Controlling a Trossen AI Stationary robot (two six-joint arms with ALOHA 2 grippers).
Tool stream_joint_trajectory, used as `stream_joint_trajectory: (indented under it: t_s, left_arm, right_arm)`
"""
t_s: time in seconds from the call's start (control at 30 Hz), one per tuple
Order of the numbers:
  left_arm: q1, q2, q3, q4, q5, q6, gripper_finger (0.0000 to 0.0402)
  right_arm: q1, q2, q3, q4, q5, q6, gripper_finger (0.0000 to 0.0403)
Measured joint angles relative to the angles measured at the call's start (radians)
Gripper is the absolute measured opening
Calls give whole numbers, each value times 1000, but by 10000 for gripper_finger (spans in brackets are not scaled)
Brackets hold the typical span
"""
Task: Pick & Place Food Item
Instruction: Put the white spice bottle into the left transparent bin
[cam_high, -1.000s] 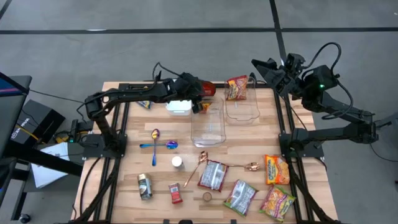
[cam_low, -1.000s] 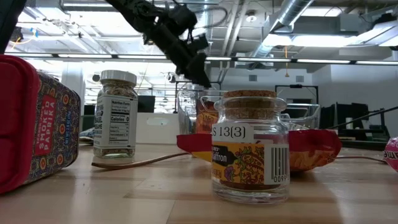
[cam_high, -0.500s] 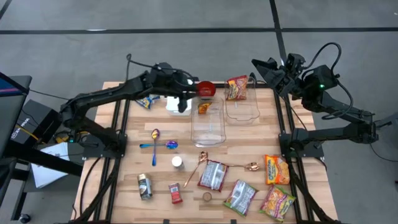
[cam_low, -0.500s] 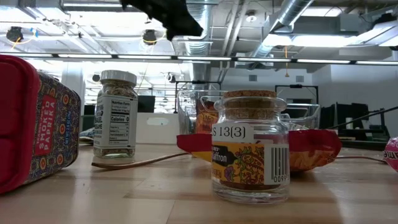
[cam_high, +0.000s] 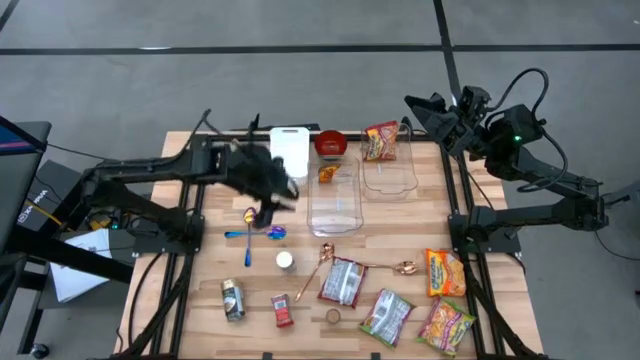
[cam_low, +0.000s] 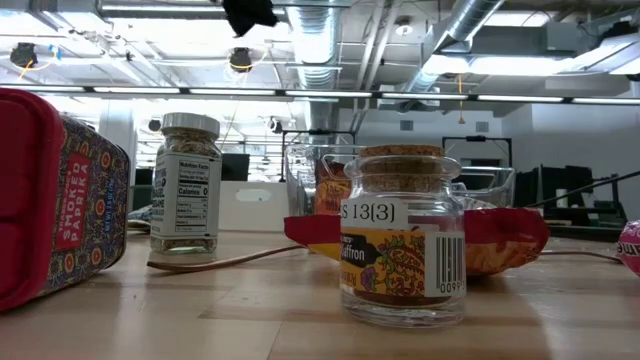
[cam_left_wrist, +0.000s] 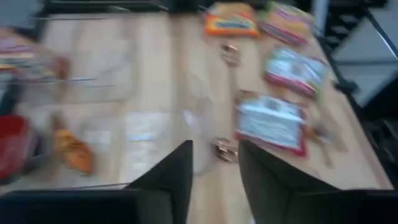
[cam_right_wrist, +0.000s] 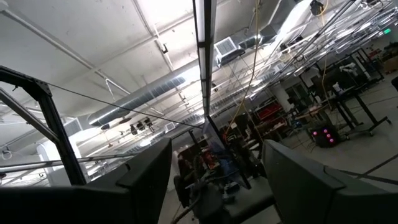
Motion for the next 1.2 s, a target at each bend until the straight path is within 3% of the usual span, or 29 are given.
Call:
stream_joint_trajectory:
  t_s: [0.23,0.4,0.77,1.2]
  left_arm:
    - [-216,19,-2,-73,-57,7,270]
    - [-314,55,0,-145,-64,11,322]
    - [-336,198,-28,-117,-88,120,336]
    - [-335,203,-251,117,-97,132,332]
  right_arm:
    - [0,0,0,0,-17,3,244]
    - [0,0,0,-2,-18,2,244]
    - [-8,0,-1,-15,-45,2,244]
    - [-44,-13,-2,-25,-45,30,244]
